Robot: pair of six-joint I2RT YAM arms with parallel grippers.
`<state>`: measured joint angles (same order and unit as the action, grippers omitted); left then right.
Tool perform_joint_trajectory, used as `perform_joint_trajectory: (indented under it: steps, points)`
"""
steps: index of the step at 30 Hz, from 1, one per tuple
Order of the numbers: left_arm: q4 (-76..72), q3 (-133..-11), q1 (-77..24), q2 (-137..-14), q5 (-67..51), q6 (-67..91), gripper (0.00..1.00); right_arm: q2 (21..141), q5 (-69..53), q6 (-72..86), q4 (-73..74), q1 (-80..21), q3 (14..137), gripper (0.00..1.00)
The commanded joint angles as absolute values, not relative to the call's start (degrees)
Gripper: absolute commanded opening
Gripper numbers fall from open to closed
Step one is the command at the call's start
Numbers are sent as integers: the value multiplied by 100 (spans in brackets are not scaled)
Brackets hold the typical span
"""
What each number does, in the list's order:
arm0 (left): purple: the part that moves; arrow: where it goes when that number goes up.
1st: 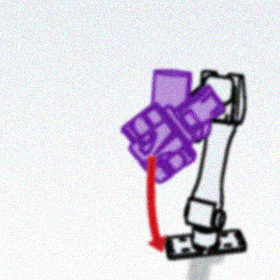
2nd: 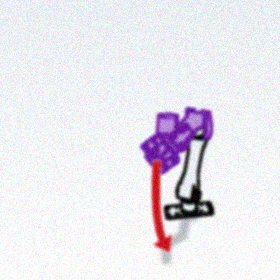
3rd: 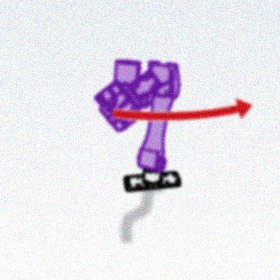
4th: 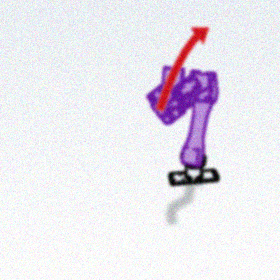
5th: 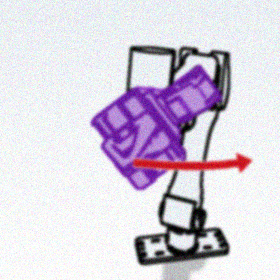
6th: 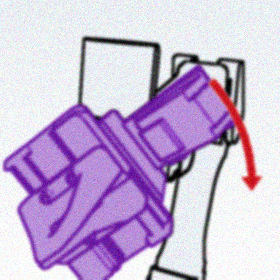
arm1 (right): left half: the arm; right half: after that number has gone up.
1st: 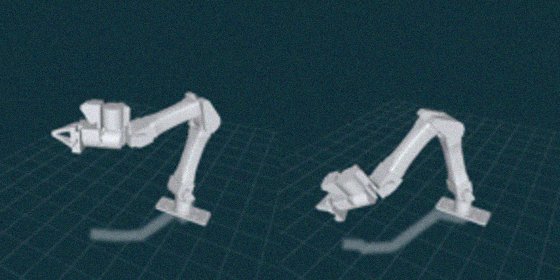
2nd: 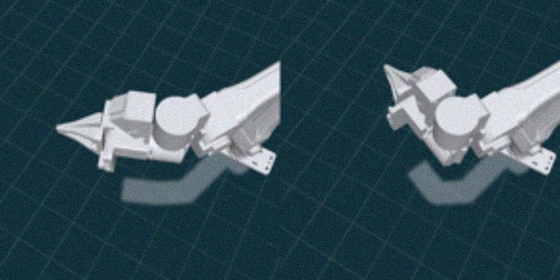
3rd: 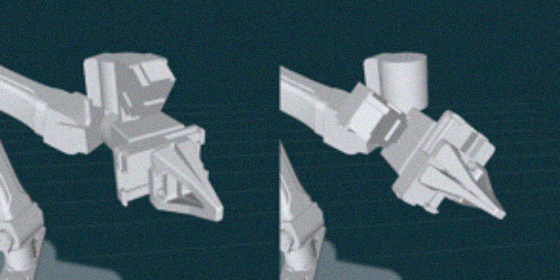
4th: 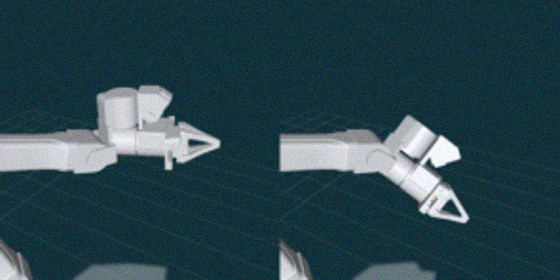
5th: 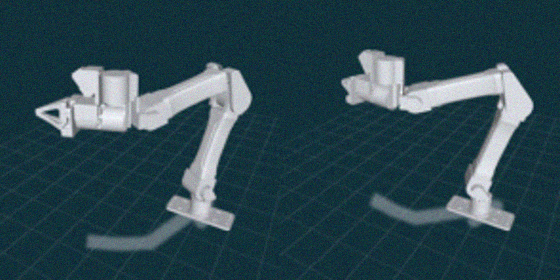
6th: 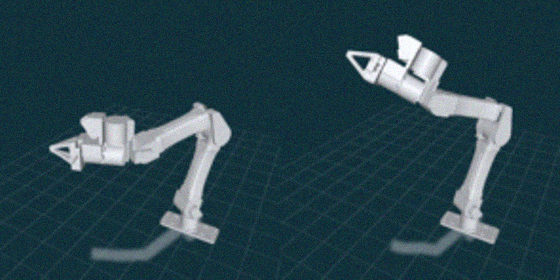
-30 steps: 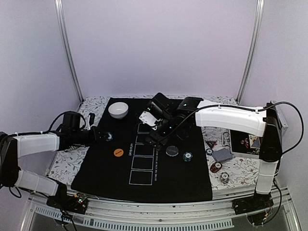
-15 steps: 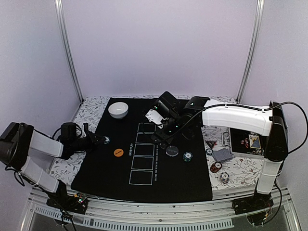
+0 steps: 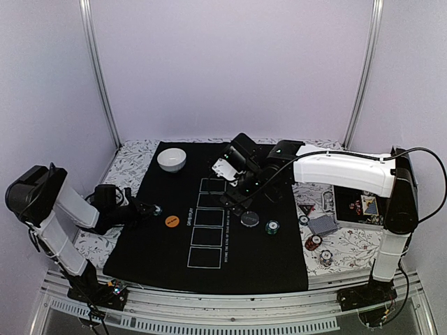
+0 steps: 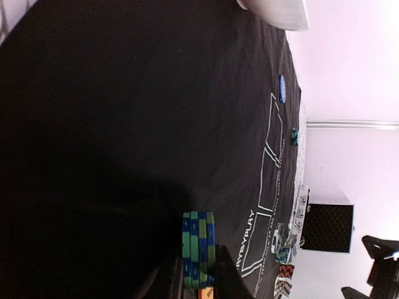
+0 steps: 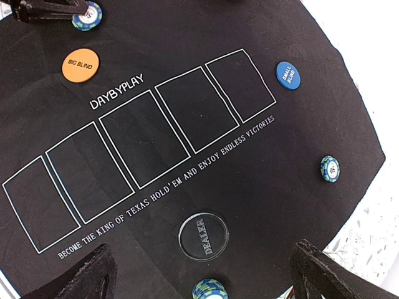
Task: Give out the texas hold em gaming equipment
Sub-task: Place the poker chips pile at the big blind area.
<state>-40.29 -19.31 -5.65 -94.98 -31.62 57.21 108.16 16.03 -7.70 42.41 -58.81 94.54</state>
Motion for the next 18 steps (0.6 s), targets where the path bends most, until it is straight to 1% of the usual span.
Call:
perform_joint_trajectory:
  steps: [1,3,8,13,17,18]
  points:
    - [-4388,-1778,-524,-9720,-3086,5880,1,10591,1727,-737,4305,-5847,9577,99]
    - [-4376,-1746,-527,-9744,-3049,5908,7,10592,1735,-746,4329,-5853,9601,99]
    - [-4039,-1695,-527,-9634,-2830,5911,28,10602,1753,-760,4364,-5849,9611,99]
    - [-3375,-1715,-524,-9362,-2428,5848,39,10593,1758,-756,4399,-5853,9637,99]
    - [-2965,-1707,-522,-8984,-2085,5772,43,10574,1795,-758,4418,-5851,9633,99]
    - [-2826,-1724,-527,-8877,-1994,5719,46,10573,1814,-759,4414,-5850,9633,99]
